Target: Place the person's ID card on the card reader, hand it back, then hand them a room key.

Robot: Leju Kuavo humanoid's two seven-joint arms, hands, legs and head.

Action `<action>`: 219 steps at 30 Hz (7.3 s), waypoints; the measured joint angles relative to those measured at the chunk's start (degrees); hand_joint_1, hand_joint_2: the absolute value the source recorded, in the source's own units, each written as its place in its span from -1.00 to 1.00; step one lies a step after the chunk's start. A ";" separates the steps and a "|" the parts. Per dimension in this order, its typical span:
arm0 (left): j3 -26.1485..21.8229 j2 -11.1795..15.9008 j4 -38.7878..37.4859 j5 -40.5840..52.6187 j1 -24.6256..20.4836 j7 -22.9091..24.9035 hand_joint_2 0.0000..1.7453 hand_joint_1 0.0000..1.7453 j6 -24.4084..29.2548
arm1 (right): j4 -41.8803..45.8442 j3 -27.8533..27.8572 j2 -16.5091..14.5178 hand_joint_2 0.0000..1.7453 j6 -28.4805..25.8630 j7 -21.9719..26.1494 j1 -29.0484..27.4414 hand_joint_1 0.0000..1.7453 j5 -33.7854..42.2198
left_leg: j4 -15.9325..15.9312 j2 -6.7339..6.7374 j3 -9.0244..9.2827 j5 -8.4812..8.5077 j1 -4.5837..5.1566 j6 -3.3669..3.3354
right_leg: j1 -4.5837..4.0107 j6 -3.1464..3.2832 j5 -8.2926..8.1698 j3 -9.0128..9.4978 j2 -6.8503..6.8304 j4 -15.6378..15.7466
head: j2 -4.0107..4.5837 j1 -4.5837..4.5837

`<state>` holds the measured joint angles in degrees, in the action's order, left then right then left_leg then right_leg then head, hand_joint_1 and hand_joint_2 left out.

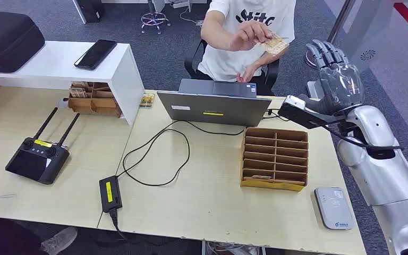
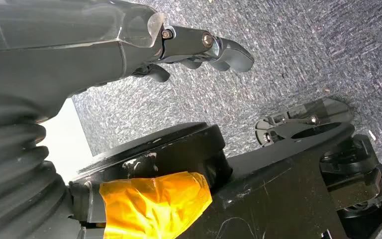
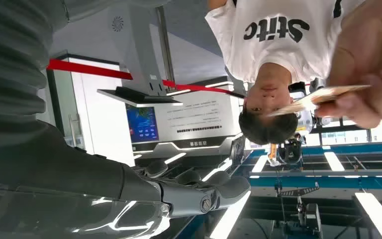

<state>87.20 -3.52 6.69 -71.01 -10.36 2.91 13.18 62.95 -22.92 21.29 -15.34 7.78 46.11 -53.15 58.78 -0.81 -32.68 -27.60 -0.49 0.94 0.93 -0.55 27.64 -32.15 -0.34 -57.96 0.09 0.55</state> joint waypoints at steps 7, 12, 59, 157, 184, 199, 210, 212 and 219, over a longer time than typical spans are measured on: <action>0.03 0.03 0.00 1.46 -0.09 0.05 1.00 -1.00 -0.30 | -3.19 -0.48 -0.82 1.00 0.20 -1.59 2.54 -1.00 -0.63 | 0.00 0.01 -0.02 0.00 0.01 0.00 | 0.00 -0.01 -0.01 -0.01 0.01 -0.01 | 0.00 0.01; 0.03 0.19 0.00 3.41 -0.32 0.68 1.00 -1.00 -0.73 | -13.23 -1.37 -3.06 1.00 0.25 -3.13 9.26 -1.00 -1.50 | 0.00 0.00 0.00 0.04 0.00 0.02 | 0.00 -0.01 -0.02 -0.01 0.00 -0.01 | 0.00 0.00; 0.03 0.09 0.00 1.01 -0.31 1.53 1.00 -1.00 0.21 | -14.49 4.92 -7.47 1.00 -13.50 3.44 1.47 1.00 3.56 | 0.01 -0.04 0.00 0.03 -0.01 0.03 | -0.01 -0.02 -0.02 -0.04 -0.03 0.03 | 0.00 0.01; -1.46 -0.94 0.00 -5.72 0.61 -0.11 1.00 -1.00 3.17 | 1.77 39.03 -15.82 1.00 -3.13 17.81 -48.56 1.00 23.88 | -0.02 -0.11 -0.08 -0.10 0.01 -0.03 | 0.01 -0.04 0.06 -0.05 -0.13 0.08 | 0.00 0.00; -1.48 -0.94 0.00 -6.10 0.65 -0.28 1.00 -1.00 3.13 | 13.45 42.86 -16.78 1.00 2.10 19.08 -51.35 1.00 28.33 | -0.02 -0.11 -0.10 -0.10 0.00 -0.03 | 0.00 -0.03 0.06 -0.06 -0.13 0.08 | 0.00 0.00; -0.60 -0.89 0.00 -1.79 0.15 0.42 1.00 -1.00 1.80 | 19.78 29.67 -9.27 1.00 -0.83 11.65 -35.08 1.00 19.52 | -0.01 0.30 -0.04 0.06 0.03 -0.07 | 0.03 -0.04 -0.21 -0.09 0.30 0.03 | 0.00 0.02; -0.05 -0.56 0.00 2.31 -0.18 0.98 1.00 -1.00 0.84 | -1.21 16.36 -6.27 1.00 1.56 6.20 -7.93 1.00 16.55 | 0.00 0.03 -0.13 0.36 -0.01 -0.02 | 0.00 -0.04 -0.37 -0.15 0.03 0.01 | 0.00 0.01; -0.05 -0.52 0.00 3.28 -0.31 1.29 1.00 -1.00 0.64 | -3.53 14.85 -6.29 1.00 2.49 4.96 -5.68 1.00 15.81 | -0.02 0.05 -0.21 0.36 0.00 -0.02 | 0.00 -0.04 -0.37 -0.17 0.06 -0.01 | 0.00 0.02; -0.03 -0.40 0.00 5.50 -0.69 2.16 1.00 -1.00 0.01 | -16.79 9.08 -9.00 1.00 3.33 0.41 5.02 1.00 11.81 | -0.02 0.03 -0.20 0.41 -0.01 0.01 | -0.01 -0.03 -0.38 -0.22 0.03 -0.01 | 0.00 0.01</action>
<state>87.17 -3.92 6.69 -65.51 -11.05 5.07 13.19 46.16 -13.84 12.29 -12.02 8.19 51.13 -41.34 58.76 -0.78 -32.88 -27.19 -0.50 0.95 0.92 -0.59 27.26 -32.37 -0.31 -57.97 0.09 0.55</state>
